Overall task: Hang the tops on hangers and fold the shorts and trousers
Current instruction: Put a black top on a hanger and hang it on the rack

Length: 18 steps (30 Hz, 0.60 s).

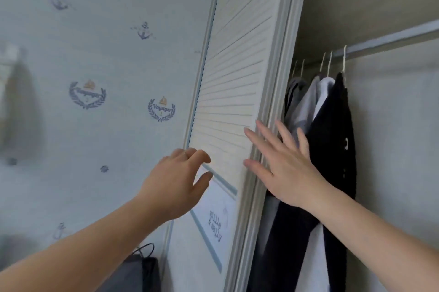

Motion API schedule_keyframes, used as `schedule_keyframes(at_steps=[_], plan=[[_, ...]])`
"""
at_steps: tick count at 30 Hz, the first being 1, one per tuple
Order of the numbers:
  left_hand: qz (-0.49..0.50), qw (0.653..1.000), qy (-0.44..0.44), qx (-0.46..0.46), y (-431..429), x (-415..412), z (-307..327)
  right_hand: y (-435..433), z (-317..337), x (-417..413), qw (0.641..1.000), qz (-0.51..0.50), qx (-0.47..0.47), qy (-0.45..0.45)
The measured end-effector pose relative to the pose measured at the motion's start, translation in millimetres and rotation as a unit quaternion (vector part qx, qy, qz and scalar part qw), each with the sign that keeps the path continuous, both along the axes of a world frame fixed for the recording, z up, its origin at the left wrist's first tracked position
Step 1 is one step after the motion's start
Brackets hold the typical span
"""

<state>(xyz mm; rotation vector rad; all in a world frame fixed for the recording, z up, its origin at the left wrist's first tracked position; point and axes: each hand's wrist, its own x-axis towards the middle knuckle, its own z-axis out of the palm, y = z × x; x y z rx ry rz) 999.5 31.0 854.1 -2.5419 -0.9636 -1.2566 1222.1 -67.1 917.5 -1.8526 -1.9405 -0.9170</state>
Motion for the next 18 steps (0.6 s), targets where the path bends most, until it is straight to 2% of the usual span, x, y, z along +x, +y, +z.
schedule_keyframes(at_steps=[6,10,14,18], plan=[[0.116,0.99,0.062,-0.057,-47.8,-157.0,-84.2,0.7,-72.9,-130.9,0.992,0.102,-0.079,0.008],[0.206,0.969,0.077,-0.11,-94.5,-264.4,-134.0,-8.5,-122.8,-232.4,0.972,0.189,-0.135,0.028],[0.301,0.936,0.072,-0.169,-157.7,-365.9,-187.2,-26.0,-177.3,-337.7,0.937,0.283,-0.198,0.037],[0.399,0.884,0.043,-0.24,-233.2,-453.7,-239.5,-44.4,-234.9,-442.2,0.888,0.369,-0.274,0.037]])
